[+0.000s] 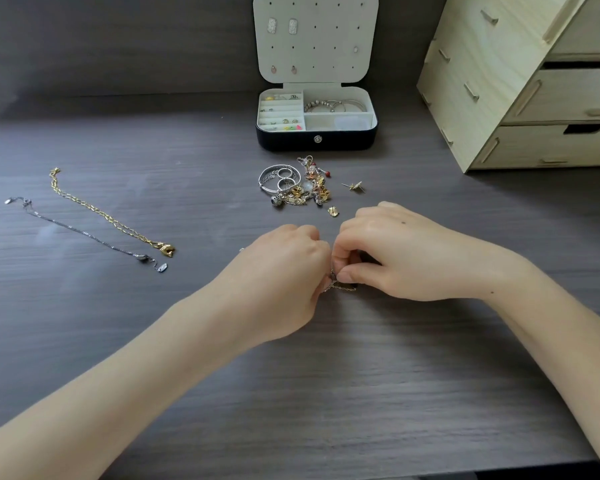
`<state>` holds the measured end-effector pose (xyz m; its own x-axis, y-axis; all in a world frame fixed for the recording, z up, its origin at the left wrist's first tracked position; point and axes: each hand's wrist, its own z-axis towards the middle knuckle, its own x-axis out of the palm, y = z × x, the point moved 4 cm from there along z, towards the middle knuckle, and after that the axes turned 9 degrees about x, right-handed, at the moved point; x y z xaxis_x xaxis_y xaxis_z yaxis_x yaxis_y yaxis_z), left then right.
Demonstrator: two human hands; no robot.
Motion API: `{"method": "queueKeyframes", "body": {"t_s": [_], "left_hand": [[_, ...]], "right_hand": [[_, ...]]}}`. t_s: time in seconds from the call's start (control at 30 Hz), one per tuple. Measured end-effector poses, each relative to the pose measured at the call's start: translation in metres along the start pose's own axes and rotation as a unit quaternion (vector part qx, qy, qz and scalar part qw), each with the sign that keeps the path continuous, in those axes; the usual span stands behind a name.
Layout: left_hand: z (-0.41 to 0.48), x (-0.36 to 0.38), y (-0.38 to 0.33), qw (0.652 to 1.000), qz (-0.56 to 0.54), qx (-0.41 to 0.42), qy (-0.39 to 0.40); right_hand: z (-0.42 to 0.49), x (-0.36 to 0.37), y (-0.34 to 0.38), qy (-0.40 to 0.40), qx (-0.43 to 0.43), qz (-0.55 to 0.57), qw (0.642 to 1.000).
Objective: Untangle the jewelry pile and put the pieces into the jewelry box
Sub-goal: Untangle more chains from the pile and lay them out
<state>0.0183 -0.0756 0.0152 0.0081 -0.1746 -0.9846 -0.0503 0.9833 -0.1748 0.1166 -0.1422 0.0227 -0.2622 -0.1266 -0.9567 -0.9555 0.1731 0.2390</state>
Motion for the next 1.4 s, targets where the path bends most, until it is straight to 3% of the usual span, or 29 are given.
{"method": "queueKeyframes", "body": {"t_s": [0.07,0.23,0.5,0.8,1.03,1.27,1.4], "left_hand": [[-0.003,0.004,0.0,1.0,-0.007,-0.007,-0.014],[-0.013,0.004,0.008,0.988,-0.07,-0.041,-0.134],[-0.015,0.004,0.012,0.968,-0.194,-0.069,-0.144],[-0.017,0.002,0.013,0.954,-0.255,-0.08,-0.138],[-0.018,0.002,0.015,0.957,-0.255,-0.085,-0.112],[-0.019,0.002,0.018,0.959,-0.249,-0.081,-0.104],[-0.02,0.004,0.019,0.962,-0.238,-0.087,-0.102]], "right_hand": [[0.0,-0.001,-0.001,0.0,-0.002,0.004,1.0],[0.0,0.0,0.0,-0.005,-0.012,0.02,1.0],[0.001,-0.003,-0.003,-0.013,0.002,0.037,0.999],[0.0,-0.002,-0.003,-0.005,-0.005,0.104,0.995],[0.006,0.002,-0.003,-0.03,-0.01,0.123,0.992],[0.007,0.008,0.0,-0.024,-0.016,0.046,0.998],[0.006,0.001,-0.003,-0.019,-0.015,0.082,0.996]]}}
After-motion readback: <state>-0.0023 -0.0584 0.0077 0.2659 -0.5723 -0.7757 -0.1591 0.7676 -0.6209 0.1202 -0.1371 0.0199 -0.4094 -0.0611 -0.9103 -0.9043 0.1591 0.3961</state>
